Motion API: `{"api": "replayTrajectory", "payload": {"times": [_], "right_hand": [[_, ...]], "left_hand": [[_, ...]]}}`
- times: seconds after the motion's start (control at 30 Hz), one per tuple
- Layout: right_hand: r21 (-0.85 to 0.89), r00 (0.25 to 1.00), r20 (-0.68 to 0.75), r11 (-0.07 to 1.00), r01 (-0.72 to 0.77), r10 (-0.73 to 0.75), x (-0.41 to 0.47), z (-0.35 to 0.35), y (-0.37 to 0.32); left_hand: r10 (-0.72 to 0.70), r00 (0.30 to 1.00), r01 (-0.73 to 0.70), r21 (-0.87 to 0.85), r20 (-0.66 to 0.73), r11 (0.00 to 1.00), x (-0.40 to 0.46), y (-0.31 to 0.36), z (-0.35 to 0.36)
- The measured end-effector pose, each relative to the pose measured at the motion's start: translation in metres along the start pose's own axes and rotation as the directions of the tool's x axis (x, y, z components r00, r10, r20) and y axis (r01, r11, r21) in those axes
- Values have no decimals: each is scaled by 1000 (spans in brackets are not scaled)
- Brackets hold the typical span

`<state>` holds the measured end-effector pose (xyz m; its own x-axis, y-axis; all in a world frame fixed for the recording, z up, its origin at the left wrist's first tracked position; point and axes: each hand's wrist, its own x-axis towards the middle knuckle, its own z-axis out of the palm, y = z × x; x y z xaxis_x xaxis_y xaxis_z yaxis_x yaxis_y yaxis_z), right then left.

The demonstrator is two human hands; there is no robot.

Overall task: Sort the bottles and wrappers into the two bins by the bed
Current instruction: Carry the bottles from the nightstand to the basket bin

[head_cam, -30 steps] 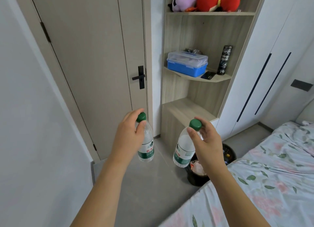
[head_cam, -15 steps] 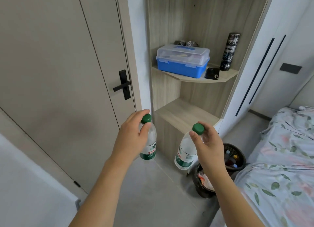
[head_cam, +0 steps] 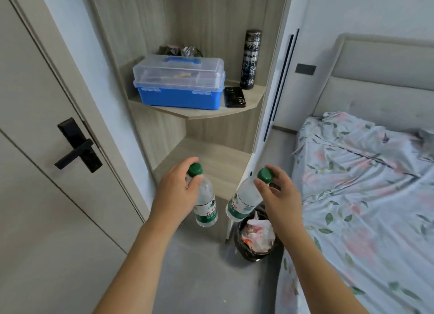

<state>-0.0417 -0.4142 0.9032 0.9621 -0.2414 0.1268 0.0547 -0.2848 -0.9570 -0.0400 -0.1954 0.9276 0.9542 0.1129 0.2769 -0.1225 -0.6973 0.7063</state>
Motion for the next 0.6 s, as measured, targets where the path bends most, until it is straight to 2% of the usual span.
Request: {"api": "replayTrajectory", "payload": {"times": [0.3,0.47,0.6], "right_hand": [[-106,967,-251,992,-66,38,112,-76,54],[-87,940,-308,979,-182,147,185,-112,91],[-121,925,-312,957,-265,217,241,-116,131]], "left_hand": [[167,952,-176,12,258,984,104,50,125],[226,912,-252,33,342,967,173,66,194],[222,878,-256,23,424,966,230,62,259]]}}
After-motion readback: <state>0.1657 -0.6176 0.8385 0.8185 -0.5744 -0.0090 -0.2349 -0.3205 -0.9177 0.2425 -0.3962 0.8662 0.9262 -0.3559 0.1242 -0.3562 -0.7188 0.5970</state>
